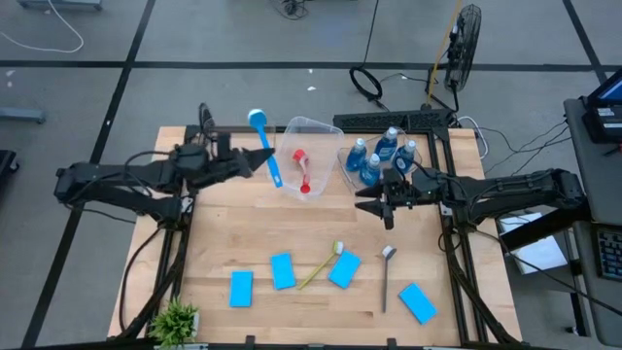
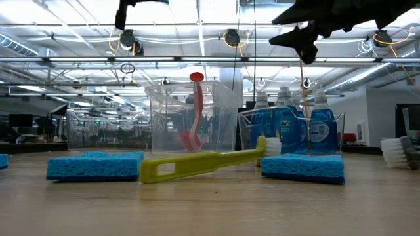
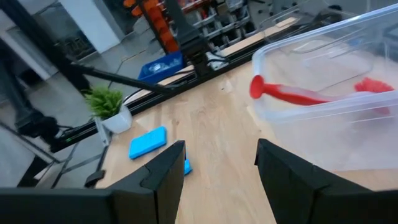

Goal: Pick & Place Kitchen Sink Supplies
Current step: Put the blue dish brush into the transparent container

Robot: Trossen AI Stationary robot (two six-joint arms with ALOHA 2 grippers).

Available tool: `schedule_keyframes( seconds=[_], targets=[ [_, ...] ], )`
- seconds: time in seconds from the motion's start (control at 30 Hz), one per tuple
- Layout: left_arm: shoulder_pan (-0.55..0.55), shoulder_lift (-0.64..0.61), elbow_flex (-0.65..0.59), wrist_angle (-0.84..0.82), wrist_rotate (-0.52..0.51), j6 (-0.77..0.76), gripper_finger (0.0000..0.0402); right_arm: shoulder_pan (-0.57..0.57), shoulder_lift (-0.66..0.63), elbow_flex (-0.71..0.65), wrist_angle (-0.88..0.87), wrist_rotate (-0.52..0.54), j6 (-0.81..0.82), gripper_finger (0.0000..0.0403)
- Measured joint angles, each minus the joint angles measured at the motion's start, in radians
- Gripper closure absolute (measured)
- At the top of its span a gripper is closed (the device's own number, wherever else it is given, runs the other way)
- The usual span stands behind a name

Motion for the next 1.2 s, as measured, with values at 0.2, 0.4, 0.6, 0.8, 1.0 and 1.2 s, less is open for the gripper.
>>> schedule_keyframes(
  seconds=[0.2, 0.4, 0.6, 0.8, 1.0, 1.2],
  targets=[
    [0.025, 0.168, 0.266, -0.299, -0.068, 0.160, 0.0384, 0.000, 0.000, 0.000, 0.000, 0.028, -0.004, 0.0218],
    [0.074, 0.364, 0.570, -0.645, -0.096, 0.216, 0.0384, 0.000, 0.000, 0.000, -0.001, 0.028, -0.004, 0.0218],
    [0.142, 0.561, 0.787, -0.861, -0.067, 0.148, 0.0384, 0.000, 0.000, 0.000, -0.001, 0.028, -0.004, 0.0218],
    [0.247, 0.700, 0.874, -0.906, 0.137, 0.085, 0.0383, 0.000, 0.000, 0.000, -0.001, 0.028, -0.004, 0.0218],
    [0.352, 0.781, 0.884, -0.920, 0.355, 0.031, 0.0375, 0.000, 0.000, 0.000, -0.001, 0.028, -0.004, 0.0218],
    [0.418, 0.807, 0.884, -1.005, 0.489, 0.019, 0.0384, 0.000, 0.000, 0.000, -0.001, 0.028, -0.004, 0.0218]
  ],
)
